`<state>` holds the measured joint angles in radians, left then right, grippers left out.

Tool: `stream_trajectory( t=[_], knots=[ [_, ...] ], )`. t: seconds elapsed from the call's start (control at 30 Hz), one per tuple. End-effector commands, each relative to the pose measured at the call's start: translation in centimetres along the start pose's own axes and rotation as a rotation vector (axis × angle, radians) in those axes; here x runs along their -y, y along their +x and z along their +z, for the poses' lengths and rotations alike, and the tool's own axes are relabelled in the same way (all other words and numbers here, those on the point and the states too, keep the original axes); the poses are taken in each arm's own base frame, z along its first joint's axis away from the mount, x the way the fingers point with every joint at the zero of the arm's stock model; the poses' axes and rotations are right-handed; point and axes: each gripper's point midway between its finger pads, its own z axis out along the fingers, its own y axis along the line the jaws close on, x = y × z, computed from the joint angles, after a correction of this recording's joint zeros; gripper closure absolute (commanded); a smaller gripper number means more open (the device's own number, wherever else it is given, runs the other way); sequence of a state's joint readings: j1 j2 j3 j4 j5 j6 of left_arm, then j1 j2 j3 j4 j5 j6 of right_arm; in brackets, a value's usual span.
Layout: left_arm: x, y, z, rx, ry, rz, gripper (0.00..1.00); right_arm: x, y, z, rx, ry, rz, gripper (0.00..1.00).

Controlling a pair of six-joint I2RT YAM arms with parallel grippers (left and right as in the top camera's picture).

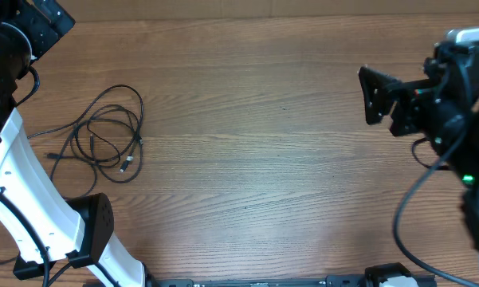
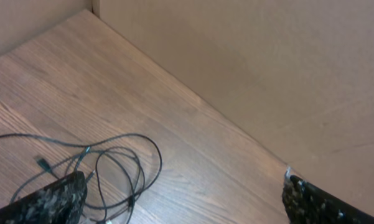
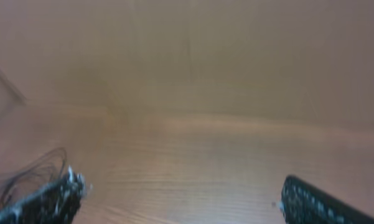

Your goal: Untangle cables

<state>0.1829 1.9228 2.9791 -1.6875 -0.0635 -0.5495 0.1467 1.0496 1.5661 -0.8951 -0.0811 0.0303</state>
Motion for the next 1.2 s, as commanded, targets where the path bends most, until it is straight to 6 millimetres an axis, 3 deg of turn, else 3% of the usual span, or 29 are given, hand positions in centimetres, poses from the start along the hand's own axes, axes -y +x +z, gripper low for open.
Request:
stream_trajectory(
  t=[0.0, 0.13, 0.37, 0.67, 1.17],
  knots=[
    [0.1, 0.1, 0.1, -0.006, 0.003, -0.011, 0.0, 1.6, 2.6, 0.0, 0.066, 0.035, 0.015, 0.0],
    [0.1, 0.1, 0.1, -0.006, 0.003, -0.011, 0.0, 3.2, 5.7, 0.8, 0.208, 0.035, 0.006, 0.0],
    [0.1, 0.1, 0.1, -0.006, 0.003, -0.011, 0.0, 2.7, 9.5, -0.4, 0.454, -0.031, -0.058, 0.0],
    [0.1, 0.1, 0.1, -0.006, 0.003, -0.011, 0.0, 2.5, 17.2, -0.2, 0.455, -0.069, -0.069, 0.0],
    [0.1, 0.1, 0.1, -0.006, 0.003, -0.011, 0.0, 2.8, 23.7, 1.4, 0.428, -0.099, -0.049, 0.0]
  ],
)
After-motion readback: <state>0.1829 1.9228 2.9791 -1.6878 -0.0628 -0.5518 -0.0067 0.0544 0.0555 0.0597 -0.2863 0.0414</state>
